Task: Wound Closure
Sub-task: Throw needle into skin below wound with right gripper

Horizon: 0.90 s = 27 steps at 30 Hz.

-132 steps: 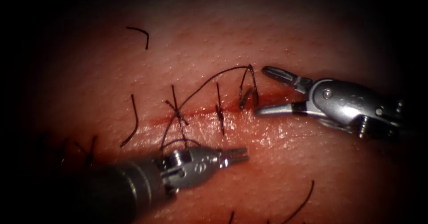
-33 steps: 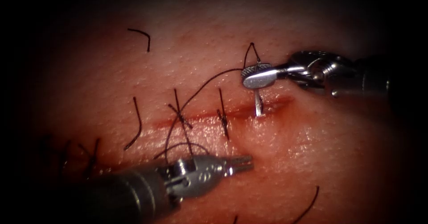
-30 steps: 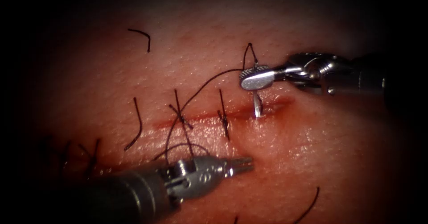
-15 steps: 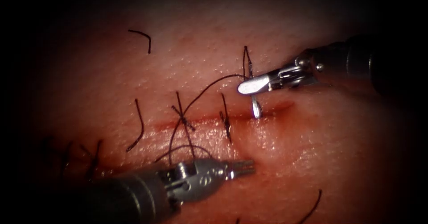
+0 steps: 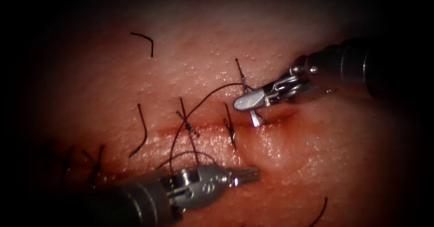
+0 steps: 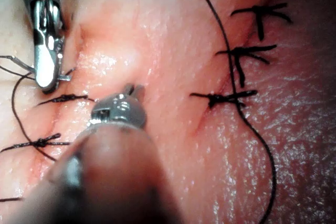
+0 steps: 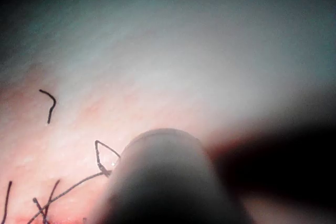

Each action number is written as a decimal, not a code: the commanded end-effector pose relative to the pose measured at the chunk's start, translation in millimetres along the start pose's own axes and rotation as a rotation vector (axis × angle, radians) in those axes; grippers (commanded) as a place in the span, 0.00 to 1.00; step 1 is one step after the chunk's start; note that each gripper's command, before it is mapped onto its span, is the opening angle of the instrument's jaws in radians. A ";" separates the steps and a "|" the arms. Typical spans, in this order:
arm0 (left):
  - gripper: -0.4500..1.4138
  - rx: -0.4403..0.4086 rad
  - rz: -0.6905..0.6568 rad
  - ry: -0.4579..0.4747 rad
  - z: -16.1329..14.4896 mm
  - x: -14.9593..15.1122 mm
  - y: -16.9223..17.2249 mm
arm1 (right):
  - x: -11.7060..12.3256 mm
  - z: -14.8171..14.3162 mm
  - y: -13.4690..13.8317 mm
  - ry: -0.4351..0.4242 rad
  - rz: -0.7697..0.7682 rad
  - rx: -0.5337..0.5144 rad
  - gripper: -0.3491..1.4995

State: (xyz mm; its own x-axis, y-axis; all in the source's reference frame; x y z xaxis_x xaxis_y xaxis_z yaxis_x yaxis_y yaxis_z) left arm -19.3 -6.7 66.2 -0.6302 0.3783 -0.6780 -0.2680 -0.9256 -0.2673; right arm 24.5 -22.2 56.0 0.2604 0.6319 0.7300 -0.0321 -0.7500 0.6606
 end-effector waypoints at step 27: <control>0.18 0.002 -0.001 0.000 0.7 0.3 0.0 | 1.6 -2.2 -1.5 0.203 -0.371 -0.084 0.15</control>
State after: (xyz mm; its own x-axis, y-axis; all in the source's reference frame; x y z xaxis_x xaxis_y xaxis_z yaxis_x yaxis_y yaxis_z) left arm -19.6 -6.8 65.9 -0.6301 0.3810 -0.6766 -0.2711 -0.9245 -0.2680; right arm 22.2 -19.8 56.3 0.0583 0.8996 0.4329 -0.0387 -0.4313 0.9014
